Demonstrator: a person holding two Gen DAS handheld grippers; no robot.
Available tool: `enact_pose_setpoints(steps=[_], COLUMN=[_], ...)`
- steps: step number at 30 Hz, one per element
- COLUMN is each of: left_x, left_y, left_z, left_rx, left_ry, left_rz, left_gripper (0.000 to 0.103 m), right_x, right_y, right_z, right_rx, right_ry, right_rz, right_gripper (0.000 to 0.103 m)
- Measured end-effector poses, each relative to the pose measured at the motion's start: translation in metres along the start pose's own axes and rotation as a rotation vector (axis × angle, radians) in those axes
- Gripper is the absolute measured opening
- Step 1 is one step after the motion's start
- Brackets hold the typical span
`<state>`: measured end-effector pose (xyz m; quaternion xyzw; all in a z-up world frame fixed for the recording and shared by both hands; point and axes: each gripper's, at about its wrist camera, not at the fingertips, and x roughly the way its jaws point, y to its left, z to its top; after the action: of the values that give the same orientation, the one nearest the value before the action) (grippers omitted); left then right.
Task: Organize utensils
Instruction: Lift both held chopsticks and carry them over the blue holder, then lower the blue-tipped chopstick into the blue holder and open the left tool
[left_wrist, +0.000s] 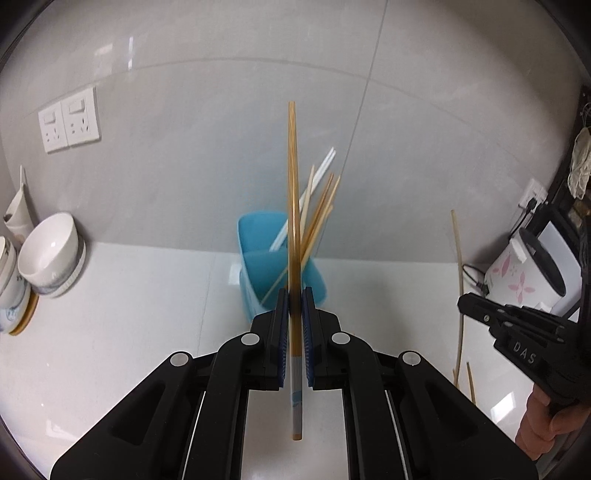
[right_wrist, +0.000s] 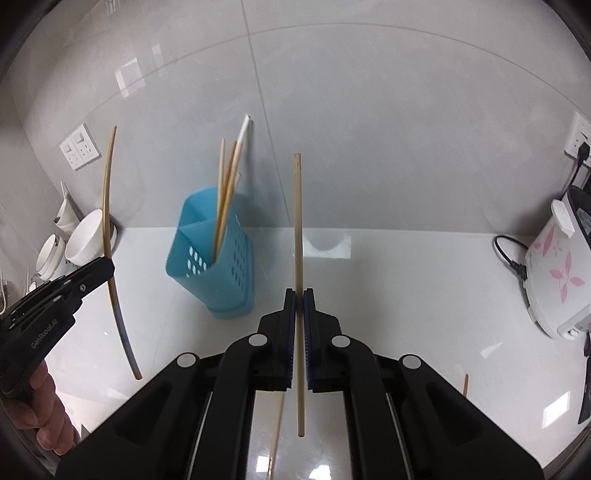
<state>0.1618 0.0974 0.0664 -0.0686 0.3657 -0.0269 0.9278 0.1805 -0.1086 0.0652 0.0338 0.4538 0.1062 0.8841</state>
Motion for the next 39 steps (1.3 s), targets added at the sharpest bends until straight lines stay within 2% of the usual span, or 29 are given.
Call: enact_pose_setpoints(steps=[5,13,22,28,39], left_x=[0.000,0.020,0.064,0.098,0.134], left_y=[0.001,0.004,0.003,0.001,-0.005], left_z=[0.021,0.047,0.043,0.032,0.014], left_rx=[0.002,-0.017,0.016,0.062,0.092], left_ry=[-0.094,-0.182,-0.259,-0.239,-0.155], left_rz=[-0.028,-0.057,-0.070,-0.075,-0.070], left_gripper=[0.007,0.007,0.007,0.007,0.007], right_x=[0.004,0.020,0.040,0.056,0.078], right_y=[0.009,0.018,0.022,0.020,0.017], right_z=[0.017,0.038,0.054,0.055,0.049], right_rx=[0.003,-0.004,0.005,0.005,0.012], right_ry=[-0.031,-0.046,-0.053,-0.048,-0.010], right_rz=[0.024,0.050,0.088,0.116,0.123], right_gripper=[0.004,0.004,0.003,0.003,0.004])
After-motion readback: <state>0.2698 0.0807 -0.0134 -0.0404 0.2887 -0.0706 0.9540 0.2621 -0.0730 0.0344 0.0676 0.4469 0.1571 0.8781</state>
